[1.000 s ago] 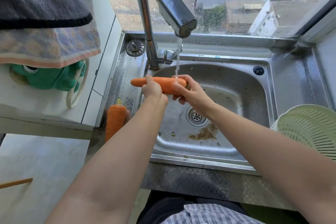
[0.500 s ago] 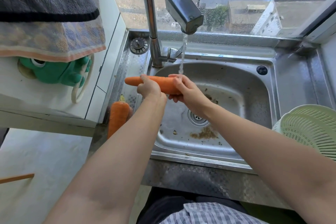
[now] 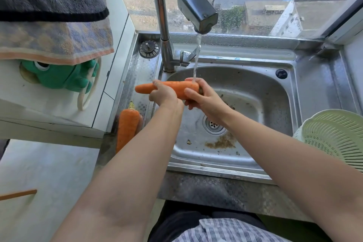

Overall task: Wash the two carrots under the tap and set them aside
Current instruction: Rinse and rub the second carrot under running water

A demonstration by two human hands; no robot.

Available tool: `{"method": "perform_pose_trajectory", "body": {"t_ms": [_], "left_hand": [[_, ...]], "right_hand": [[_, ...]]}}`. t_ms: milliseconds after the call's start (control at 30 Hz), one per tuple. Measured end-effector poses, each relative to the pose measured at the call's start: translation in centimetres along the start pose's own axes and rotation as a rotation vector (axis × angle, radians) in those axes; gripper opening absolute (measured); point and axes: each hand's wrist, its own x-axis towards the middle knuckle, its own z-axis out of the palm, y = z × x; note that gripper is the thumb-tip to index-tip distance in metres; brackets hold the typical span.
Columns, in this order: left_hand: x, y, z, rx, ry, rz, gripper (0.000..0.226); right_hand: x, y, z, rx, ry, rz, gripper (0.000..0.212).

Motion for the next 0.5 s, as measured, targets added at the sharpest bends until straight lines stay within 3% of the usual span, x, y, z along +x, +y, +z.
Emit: {"method": "perform_pose_trajectory", "body": {"t_ms": [100, 167, 267, 367, 433, 500], "left_hand": [[-0.7, -0.5, 0.4, -0.020, -0.050, 0.005, 0.050], [-0.8, -0.8, 0.5, 0.000, -0.081, 0.033, 0.048], [0.6, -0.7, 0.4, -0.024, -0.125, 0.067, 0.047], [0.9, -1.0, 0.6, 0.111, -0.213, 0.039, 0.043], [0.4, -1.6, 0.8, 0.231, -0.231, 0.070, 0.039], [0.2, -2.3, 1.0, 0.286, -0.270, 0.100, 0.041]], "right_hand": [[0.8, -0.4, 1.5, -0.031, 0.294, 0.007, 0.026], [1.4, -0.8, 1.3, 0.072, 0.446, 0.095, 0.030], [1.3, -1.0, 0.1, 0.185, 0.211, 0.203, 0.028], [0.9, -0.3, -0.6, 0.265, 0.030, 0.155, 0.042], [0.7, -0.3, -0.1, 0.187, 0.030, 0.130, 0.047], [1.0, -0.6, 0.7, 0.012, 0.176, 0.145, 0.036]]}}
